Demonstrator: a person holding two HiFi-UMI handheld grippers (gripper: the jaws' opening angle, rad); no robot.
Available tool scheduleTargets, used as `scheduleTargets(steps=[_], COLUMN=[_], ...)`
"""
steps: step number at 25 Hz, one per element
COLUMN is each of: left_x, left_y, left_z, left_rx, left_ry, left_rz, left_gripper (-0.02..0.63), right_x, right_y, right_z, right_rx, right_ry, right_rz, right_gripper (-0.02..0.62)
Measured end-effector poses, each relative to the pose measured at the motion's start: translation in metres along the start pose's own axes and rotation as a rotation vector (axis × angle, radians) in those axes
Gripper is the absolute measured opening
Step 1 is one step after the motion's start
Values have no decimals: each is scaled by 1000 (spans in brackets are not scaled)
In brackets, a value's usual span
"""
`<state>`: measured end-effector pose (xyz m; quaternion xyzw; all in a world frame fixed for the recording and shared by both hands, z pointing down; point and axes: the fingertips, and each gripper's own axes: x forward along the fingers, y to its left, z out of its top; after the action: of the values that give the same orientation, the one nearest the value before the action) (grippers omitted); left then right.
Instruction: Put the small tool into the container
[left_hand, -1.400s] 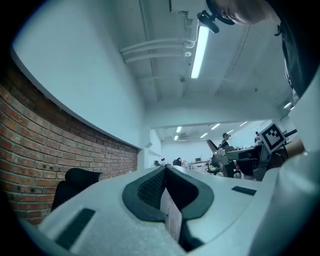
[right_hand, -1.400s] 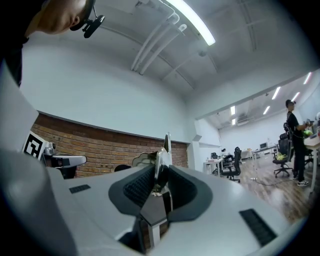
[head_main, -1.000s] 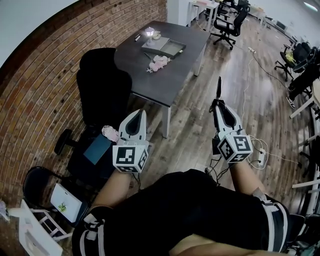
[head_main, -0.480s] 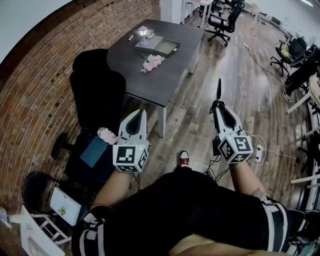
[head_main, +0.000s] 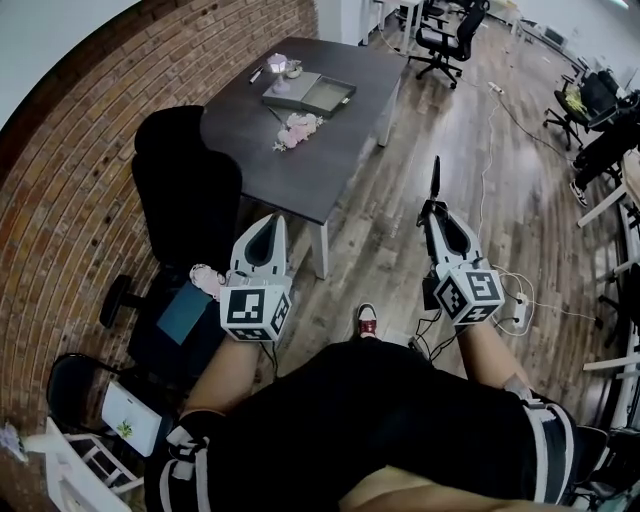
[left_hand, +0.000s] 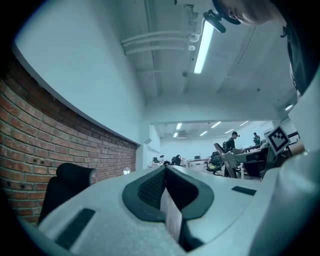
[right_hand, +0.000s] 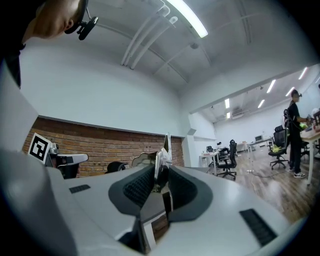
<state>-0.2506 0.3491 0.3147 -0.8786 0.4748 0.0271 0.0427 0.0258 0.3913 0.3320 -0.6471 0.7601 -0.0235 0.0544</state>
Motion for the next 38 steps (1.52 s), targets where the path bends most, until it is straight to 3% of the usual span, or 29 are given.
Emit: scheduleTargets(steps=[22,38], left_x=[126,219], left_y=[8,6], left_z=[-28,-23], left_rx=[-35,-21], left_ry=[62,76], left_rz=[-15,-6], left_gripper=[9,9], right_x=[104,172], right_y=[-88,-154], right_z=[-28,-11], right_rx=[73,80], right_ry=[39,31], right_rz=[-21,14], right_gripper=[84,84])
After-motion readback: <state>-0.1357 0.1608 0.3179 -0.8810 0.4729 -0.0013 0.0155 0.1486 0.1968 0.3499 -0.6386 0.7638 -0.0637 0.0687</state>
